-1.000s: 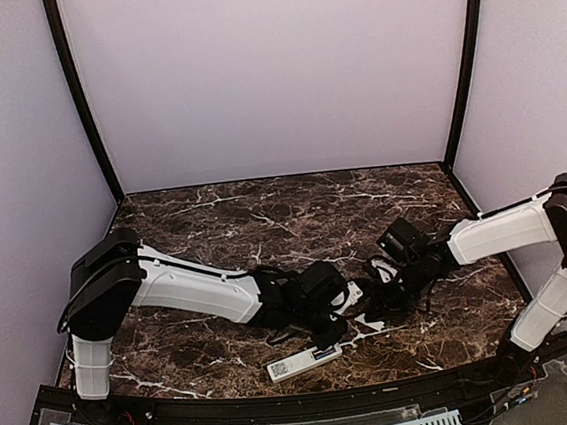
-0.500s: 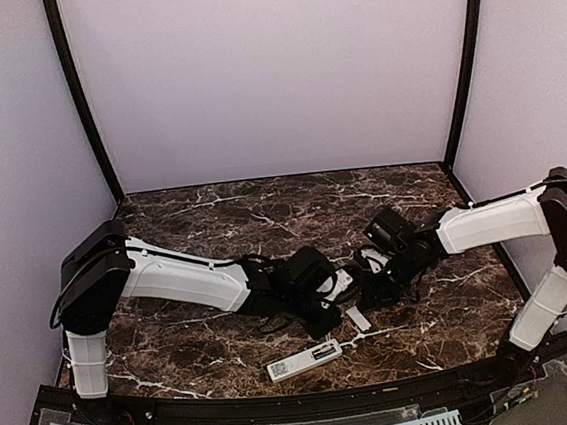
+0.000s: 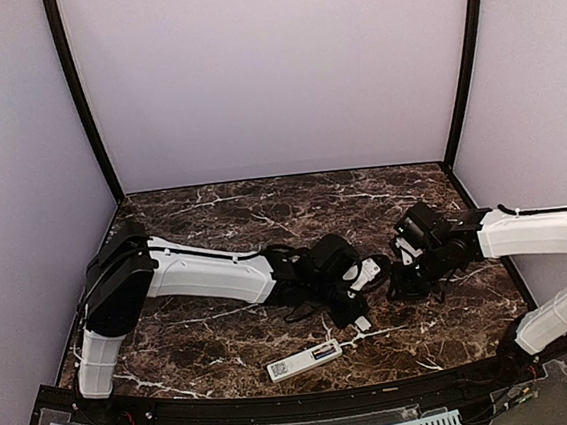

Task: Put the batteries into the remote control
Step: Pick up the battery cover at the center of the board.

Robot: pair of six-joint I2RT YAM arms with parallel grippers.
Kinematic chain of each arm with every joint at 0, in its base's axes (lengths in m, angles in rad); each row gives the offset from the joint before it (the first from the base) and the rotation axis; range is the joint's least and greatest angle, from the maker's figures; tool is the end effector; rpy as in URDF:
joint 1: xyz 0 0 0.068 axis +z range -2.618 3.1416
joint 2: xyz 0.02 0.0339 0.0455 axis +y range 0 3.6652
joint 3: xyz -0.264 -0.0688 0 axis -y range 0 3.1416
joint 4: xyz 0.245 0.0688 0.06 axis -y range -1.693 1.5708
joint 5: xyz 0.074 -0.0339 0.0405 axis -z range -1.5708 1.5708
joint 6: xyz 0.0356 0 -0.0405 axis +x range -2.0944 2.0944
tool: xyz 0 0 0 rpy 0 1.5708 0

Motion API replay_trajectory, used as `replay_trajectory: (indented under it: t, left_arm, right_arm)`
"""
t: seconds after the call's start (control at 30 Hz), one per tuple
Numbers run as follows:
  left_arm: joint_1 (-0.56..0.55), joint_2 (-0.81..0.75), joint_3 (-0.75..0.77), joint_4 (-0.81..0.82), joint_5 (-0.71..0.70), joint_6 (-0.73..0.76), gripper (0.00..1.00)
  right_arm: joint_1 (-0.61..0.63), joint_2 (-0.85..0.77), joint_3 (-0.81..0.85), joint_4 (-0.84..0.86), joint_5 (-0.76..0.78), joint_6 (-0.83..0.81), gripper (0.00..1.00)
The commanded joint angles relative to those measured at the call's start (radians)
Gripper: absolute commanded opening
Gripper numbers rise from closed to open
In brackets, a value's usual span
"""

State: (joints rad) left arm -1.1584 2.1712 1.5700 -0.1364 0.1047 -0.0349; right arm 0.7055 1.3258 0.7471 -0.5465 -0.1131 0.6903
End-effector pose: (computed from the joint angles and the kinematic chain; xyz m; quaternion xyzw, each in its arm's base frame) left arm 0.1914 -0.4468 0.1687 0.5044 0.7616 -0.2666 0.3074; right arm 0.1809 0.1593 0.1872 -0.0199 0.9736 0.1840 0.1336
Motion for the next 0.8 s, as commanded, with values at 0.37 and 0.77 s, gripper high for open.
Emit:
replay_trajectory:
  t: [0.37, 0.77]
  left_arm:
    - [0.064, 0.1, 0.037, -0.093, -0.135, -0.005, 0.07]
    - [0.072, 0.125, 0.046, -0.119, -0.119, -0.03, 0.0]
  right_arm:
    - [0.038, -0.071, -0.032, -0.006, -0.097, -0.034, 0.18]
    - [0.038, -0.089, -0.056, 0.028, -0.123, -0.008, 0.17]
